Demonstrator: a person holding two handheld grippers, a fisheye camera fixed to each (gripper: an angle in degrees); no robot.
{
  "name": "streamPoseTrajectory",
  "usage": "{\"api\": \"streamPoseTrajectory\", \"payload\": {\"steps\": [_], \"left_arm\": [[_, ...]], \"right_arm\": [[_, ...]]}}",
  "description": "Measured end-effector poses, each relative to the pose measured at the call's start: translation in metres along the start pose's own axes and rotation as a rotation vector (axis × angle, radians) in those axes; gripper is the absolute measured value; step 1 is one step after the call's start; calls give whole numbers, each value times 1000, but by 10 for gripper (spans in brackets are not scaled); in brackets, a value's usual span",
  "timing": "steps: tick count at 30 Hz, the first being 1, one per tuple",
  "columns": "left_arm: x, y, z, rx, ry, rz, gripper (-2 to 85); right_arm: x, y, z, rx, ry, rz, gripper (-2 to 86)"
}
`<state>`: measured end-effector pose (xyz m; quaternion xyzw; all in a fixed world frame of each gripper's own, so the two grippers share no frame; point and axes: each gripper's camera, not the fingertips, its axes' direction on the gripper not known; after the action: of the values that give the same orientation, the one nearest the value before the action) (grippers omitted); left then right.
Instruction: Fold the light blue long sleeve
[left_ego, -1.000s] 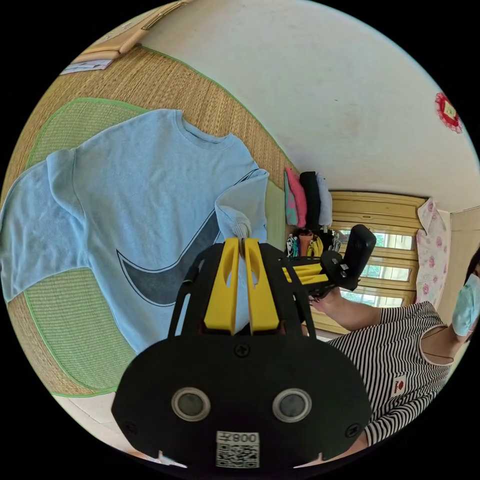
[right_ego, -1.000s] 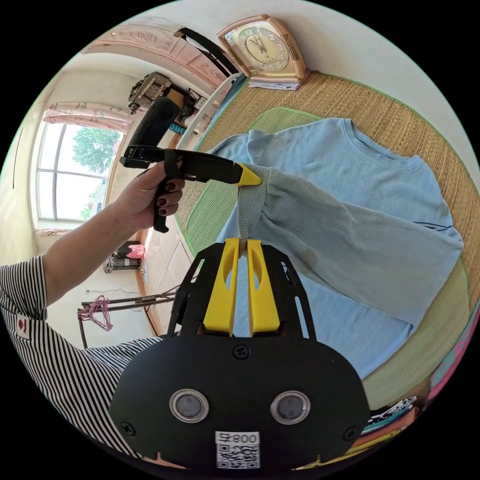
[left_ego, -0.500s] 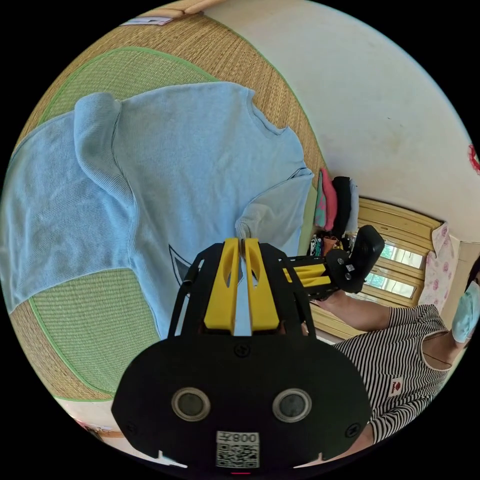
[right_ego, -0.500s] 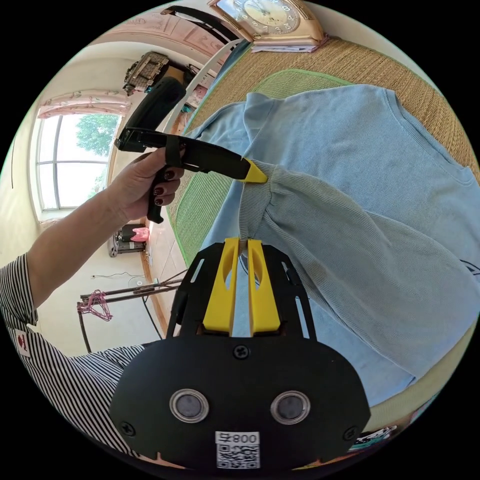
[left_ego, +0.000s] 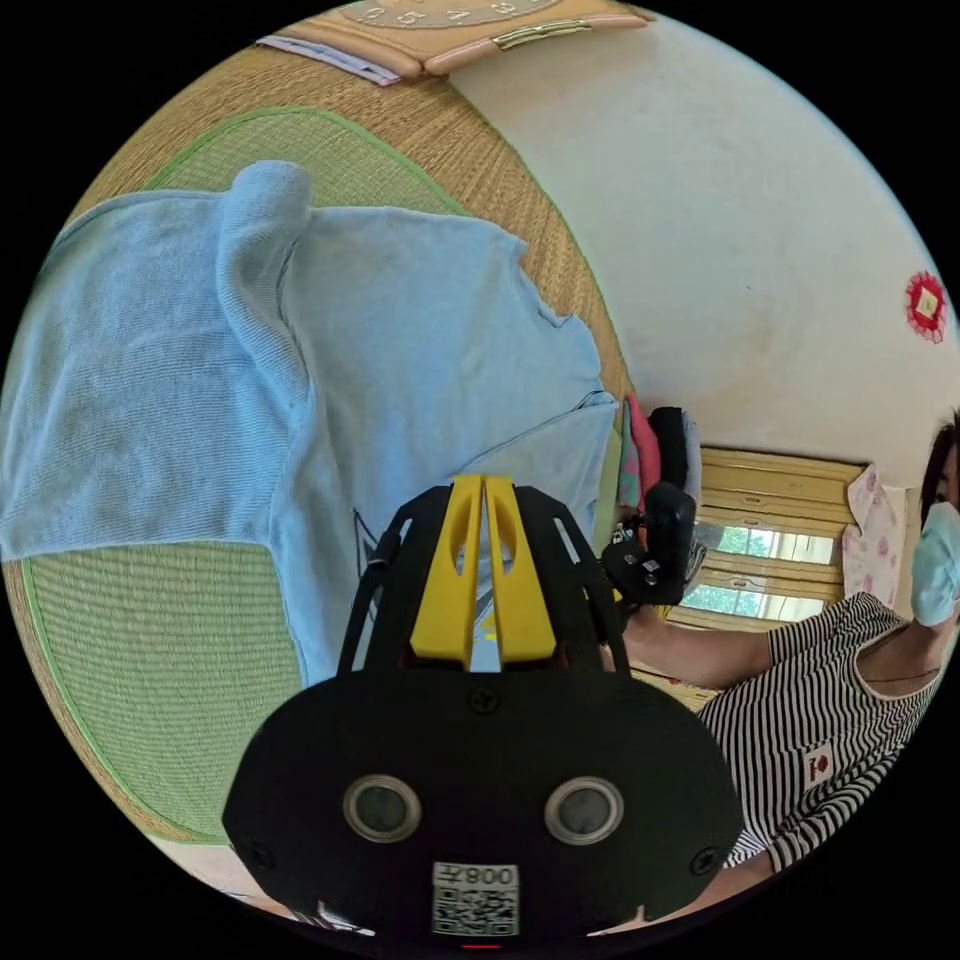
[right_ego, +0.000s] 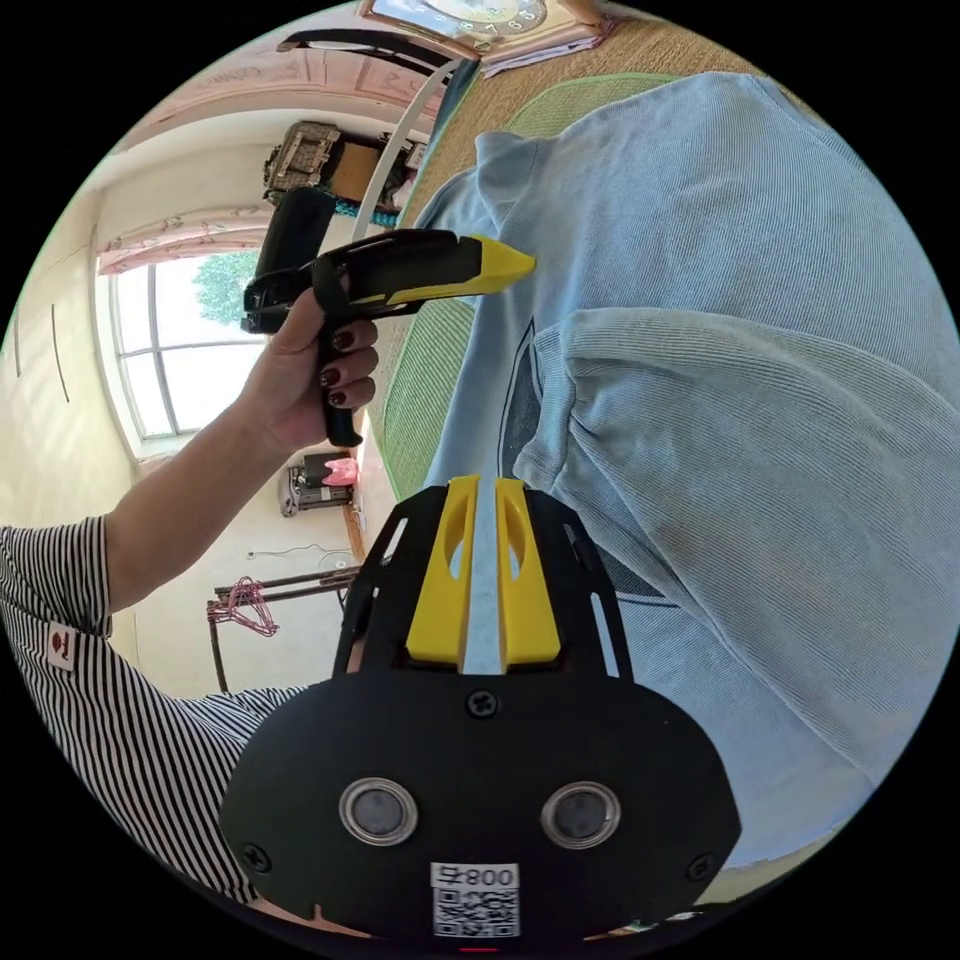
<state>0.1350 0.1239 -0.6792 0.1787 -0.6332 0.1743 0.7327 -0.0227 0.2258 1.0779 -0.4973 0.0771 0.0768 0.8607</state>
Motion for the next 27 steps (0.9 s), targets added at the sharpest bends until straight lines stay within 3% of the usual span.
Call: {"api": "streamPoseTrajectory", "payload": {"steps": [6, 12, 18, 23, 27], "left_arm": [[3, -16, 54, -169, -154, -53, 2], [37, -20, 60, -49, -37, 24, 3], [105, -56, 138, -167, 64, 228, 8], [165, -107, 216, -215, 148, 351, 6], [212, -149, 279, -239, 111, 430, 3]], "right_arm": [[13, 13, -9, -40, 27, 7, 11], [57, 86, -94, 166, 173, 189, 3], [99, 177, -181, 427, 423, 489, 10], [106, 200, -192, 452, 509, 502, 9], [124, 215, -183, 426, 615, 564, 0]]}}
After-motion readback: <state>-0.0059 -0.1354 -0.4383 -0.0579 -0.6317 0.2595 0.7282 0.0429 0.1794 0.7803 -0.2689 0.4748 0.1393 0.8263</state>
